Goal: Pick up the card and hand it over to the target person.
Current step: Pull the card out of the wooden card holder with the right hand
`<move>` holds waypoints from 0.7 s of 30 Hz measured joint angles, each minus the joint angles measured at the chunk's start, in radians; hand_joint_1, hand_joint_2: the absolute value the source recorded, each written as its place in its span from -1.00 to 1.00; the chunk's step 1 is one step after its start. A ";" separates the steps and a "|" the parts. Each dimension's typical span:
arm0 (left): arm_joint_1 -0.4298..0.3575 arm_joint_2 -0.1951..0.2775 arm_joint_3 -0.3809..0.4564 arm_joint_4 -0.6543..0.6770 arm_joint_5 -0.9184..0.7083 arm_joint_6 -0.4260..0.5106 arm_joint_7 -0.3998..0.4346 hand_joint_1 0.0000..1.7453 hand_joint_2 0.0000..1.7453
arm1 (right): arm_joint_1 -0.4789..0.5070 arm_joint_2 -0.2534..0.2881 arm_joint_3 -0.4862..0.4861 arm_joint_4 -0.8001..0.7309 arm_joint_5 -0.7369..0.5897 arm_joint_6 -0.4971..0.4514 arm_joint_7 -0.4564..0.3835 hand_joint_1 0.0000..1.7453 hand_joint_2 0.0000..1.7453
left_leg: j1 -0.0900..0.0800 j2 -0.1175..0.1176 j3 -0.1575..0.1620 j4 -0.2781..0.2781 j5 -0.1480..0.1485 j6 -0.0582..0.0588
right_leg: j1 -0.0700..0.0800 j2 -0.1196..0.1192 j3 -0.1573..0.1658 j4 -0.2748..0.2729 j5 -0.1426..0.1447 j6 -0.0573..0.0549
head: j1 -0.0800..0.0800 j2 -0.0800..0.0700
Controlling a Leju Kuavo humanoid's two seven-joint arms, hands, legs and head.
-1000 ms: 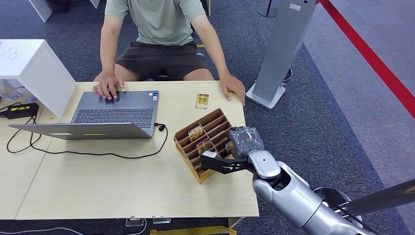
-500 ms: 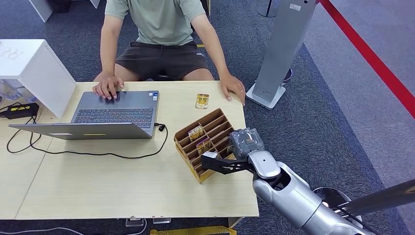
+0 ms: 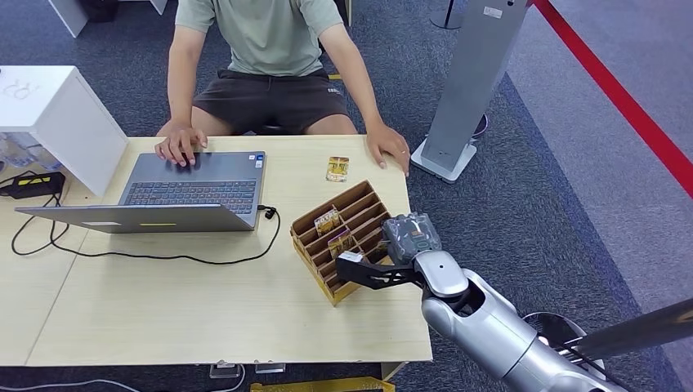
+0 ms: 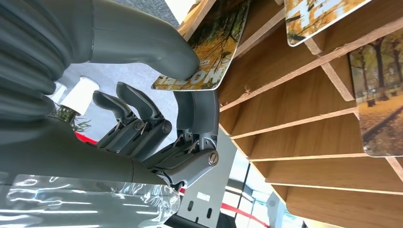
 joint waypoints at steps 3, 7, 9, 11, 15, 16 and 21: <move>-0.001 -0.003 -0.005 0.001 -0.005 -0.004 0.000 -1.00 -1.00 | -0.023 -0.004 0.010 -0.027 0.011 0.000 0.001 0.98 1.00 | 0.000 0.000 -0.001 0.001 0.000 0.000 | 0.000 0.000 -0.001 0.001 0.000 0.000 | 0.000 0.000; -0.003 -0.007 -0.014 0.002 -0.011 -0.006 0.001 -1.00 -1.00 | -0.081 -0.003 0.022 -0.109 0.019 0.024 0.009 0.98 1.00 | -0.001 0.002 -0.002 0.002 -0.001 0.000 | -0.001 0.002 -0.003 0.003 0.000 0.000 | 0.000 0.000; -0.006 -0.008 -0.016 0.003 -0.012 -0.006 0.002 -1.00 -1.00 | -0.130 0.011 0.034 -0.137 0.016 0.034 0.002 0.98 1.00 | -0.001 0.003 -0.003 0.003 -0.001 0.000 | -0.001 0.003 -0.004 0.004 0.000 0.000 | 0.000 0.000; -0.010 -0.009 -0.018 0.004 -0.012 -0.005 0.005 -1.00 -1.00 | -0.194 0.044 0.046 -0.129 -0.013 0.033 -0.020 0.98 1.00 | -0.001 0.004 -0.004 0.003 -0.001 0.000 | -0.001 0.004 -0.006 0.005 0.000 0.000 | 0.000 0.000; -0.017 -0.014 -0.021 0.007 -0.008 -0.003 0.008 -1.00 -1.00 | -0.325 0.134 0.081 -0.002 -0.093 0.016 -0.072 0.98 1.00 | -0.001 0.007 -0.004 0.003 -0.001 0.000 | -0.001 0.007 -0.007 0.006 0.000 0.000 | 0.000 0.000; -0.018 -0.016 -0.022 0.007 -0.007 -0.002 0.009 -1.00 -1.00 | -0.354 0.154 0.091 0.041 -0.113 0.009 -0.083 0.98 1.00 | -0.001 0.007 -0.003 0.003 -0.001 -0.001 | -0.001 0.007 -0.007 0.006 0.000 0.000 | 0.000 0.000; -0.020 -0.024 -0.045 0.007 -0.017 0.000 0.025 -1.00 -1.00 | -0.502 0.275 0.127 0.339 -0.206 -0.056 -0.125 0.98 1.00 | -0.001 0.008 -0.002 0.002 0.000 -0.001 | -0.001 0.008 -0.005 0.005 0.001 -0.001 | 0.000 0.000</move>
